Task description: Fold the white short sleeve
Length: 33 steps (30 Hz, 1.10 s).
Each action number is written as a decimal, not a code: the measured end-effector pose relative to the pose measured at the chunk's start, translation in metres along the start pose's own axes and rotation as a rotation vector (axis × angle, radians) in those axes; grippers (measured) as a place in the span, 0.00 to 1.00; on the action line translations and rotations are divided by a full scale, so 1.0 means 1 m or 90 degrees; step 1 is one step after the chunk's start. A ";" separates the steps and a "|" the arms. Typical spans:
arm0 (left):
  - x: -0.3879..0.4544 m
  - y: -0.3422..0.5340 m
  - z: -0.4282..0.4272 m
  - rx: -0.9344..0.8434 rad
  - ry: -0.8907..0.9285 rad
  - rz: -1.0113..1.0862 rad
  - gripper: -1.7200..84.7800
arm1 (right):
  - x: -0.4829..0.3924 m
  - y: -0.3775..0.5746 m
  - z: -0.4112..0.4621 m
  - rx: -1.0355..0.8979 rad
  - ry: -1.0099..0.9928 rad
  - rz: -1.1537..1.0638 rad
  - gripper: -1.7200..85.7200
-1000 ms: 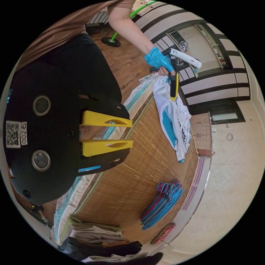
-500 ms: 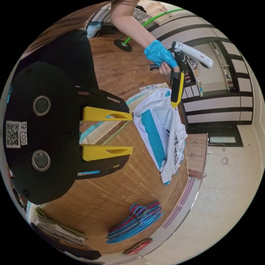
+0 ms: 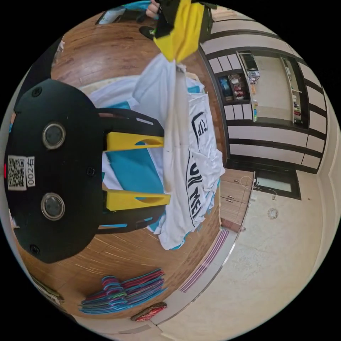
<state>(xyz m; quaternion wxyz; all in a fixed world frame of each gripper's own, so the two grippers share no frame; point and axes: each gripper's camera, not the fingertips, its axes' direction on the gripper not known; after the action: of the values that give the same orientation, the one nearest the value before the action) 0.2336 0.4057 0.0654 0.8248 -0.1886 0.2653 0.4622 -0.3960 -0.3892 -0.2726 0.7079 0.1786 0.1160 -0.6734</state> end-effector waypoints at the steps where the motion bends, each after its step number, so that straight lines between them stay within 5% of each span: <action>1: -0.001 0.000 -0.002 0.000 0.007 -0.002 0.01 | 0.001 -0.005 0.007 -0.002 0.015 -0.004 0.20; 14: 0.010 -0.009 -0.046 0.018 0.046 -0.028 0.01 | 0.047 -0.030 -0.046 0.043 -0.026 0.153 0.02; 25: 0.084 -0.038 -0.148 0.096 0.011 0.064 0.01 | 0.083 -0.038 -0.237 0.204 -0.081 0.187 0.01; 33: 0.153 -0.029 -0.220 0.137 -0.001 0.118 0.01 | 0.065 0.001 -0.371 0.192 -0.029 0.106 0.01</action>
<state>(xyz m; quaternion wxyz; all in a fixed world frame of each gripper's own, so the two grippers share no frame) 0.2669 0.3697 -0.1994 0.7943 -0.0732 0.3288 0.5057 -0.3621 -0.2970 -0.6363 0.7287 0.2763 -0.0177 -0.6264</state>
